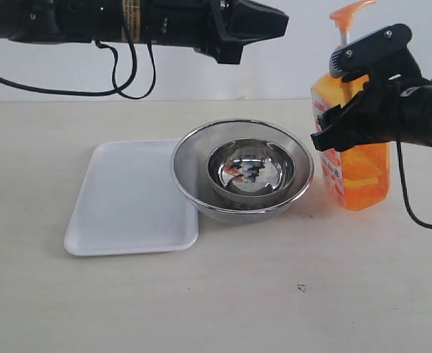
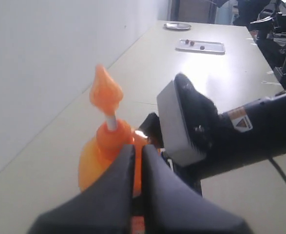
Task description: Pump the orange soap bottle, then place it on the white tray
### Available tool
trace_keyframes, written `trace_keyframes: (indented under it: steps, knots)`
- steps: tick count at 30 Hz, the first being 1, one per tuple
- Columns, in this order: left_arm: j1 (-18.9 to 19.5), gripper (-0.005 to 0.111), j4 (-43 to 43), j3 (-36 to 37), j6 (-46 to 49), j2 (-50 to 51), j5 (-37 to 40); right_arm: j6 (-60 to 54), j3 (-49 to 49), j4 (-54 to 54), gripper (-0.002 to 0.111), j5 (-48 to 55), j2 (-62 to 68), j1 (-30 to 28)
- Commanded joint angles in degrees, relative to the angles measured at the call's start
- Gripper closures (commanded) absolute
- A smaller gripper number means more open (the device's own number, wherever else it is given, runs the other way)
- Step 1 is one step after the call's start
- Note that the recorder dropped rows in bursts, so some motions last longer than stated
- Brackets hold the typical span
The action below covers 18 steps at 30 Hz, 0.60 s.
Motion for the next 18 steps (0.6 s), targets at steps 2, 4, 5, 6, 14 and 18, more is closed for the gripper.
trace_keyframes:
  steps: [2,4,5,6,14,18]
  knots:
    - [-0.3,0.102,5.3,-4.9,-4.7,0.0,1.4,2.9,-0.6,-4.0,0.109,-4.7,1.3,-0.3]
    - [-0.3,0.102,5.4,-5.9,-4.7,0.0,1.4,5.0,-0.6,-6.2,0.109,-5.1,1.5,-0.3]
    - [-0.3,0.102,5.2,-6.1,-4.7,0.0,1.4,6.1,-0.6,-7.2,0.109,-5.4,1.5,-0.3]
    - [-0.3,0.102,5.2,-6.2,-4.7,0.0,1.3,6.8,-0.6,-8.2,0.109,-5.6,1.5,-0.3]
    - [-0.2,0.102,4.5,-6.3,-4.7,0.0,-2.4,7.5,-0.6,-10.1,0.109,-5.0,1.5,-0.3]
    - [-0.2,0.102,3.5,-6.3,-4.7,0.0,-1.5,7.7,-0.6,-10.2,0.109,-4.2,1.5,-0.3]
